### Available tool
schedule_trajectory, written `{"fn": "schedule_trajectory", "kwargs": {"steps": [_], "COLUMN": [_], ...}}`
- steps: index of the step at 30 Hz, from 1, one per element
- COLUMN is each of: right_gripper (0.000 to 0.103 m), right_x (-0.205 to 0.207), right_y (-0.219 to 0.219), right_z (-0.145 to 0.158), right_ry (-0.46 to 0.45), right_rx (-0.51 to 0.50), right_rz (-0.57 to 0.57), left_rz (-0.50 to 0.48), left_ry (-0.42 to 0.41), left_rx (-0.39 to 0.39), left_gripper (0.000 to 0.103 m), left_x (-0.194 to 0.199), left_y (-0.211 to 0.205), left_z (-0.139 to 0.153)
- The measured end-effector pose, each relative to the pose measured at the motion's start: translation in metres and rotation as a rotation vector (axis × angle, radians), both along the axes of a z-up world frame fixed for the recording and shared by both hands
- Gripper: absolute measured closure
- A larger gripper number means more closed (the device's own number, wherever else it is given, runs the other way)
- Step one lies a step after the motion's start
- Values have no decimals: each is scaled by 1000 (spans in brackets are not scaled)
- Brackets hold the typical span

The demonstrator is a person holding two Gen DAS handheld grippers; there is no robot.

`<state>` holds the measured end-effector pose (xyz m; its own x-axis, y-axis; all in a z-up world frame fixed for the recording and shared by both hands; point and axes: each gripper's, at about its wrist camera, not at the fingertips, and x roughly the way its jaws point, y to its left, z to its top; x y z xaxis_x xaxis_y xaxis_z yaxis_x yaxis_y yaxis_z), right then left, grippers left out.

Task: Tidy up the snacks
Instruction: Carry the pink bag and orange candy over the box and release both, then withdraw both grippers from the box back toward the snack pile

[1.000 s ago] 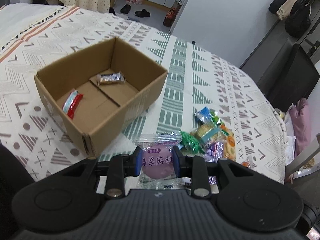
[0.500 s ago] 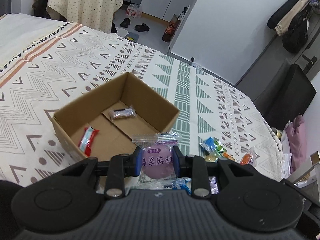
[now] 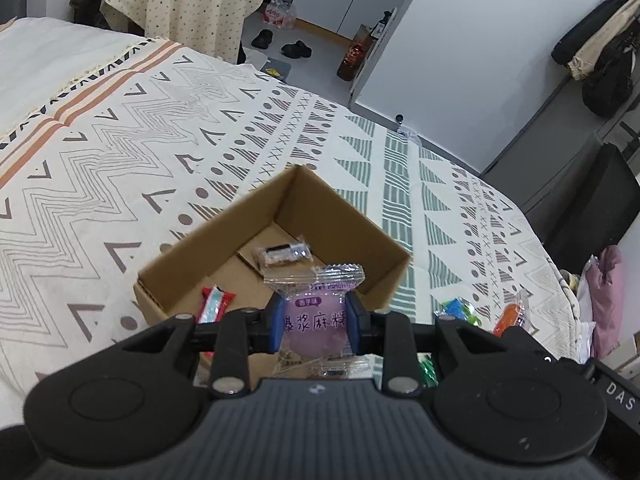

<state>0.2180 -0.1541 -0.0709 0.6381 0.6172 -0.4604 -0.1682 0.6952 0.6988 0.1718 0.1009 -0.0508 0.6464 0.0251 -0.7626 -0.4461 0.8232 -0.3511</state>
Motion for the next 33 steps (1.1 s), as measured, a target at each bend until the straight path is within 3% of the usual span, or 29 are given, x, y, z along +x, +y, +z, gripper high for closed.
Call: {"fn": "schedule_trajectory", "kwargs": {"steps": [13,16,18,20,22,24,28,33], "right_gripper": [87,86,71,61,57,52,40,16], "right_x": [26,31,34,34,31,28,19,7], "right_y": [54,61,65,65,58,48,25,-4], "right_z": [-4,-2,0,-1,-2,-3,-6,-3], "right_ry": [13,-2,-19,-15,-10,4,20,8], "right_rx": [-6,5,9,-1,-1,4,1,-32], "right_rz": [45,52,79,86,72,51,8,-32], "left_rz": [31,53,60,70,74,81,90,71], "left_ry": [52,62,63,67,66,62,55,43], "left_rx": [-30,18,1,-4,8,19,38,20], "left_gripper": [72,63,51,46,40,27,20,16], "left_x": [22,23,21,19,16,13,7,0], "left_y": [39,40,42,42,40,37,28,13], "left_z": [-27,-27,-28,-26,-23,-21,-16,-11]}}
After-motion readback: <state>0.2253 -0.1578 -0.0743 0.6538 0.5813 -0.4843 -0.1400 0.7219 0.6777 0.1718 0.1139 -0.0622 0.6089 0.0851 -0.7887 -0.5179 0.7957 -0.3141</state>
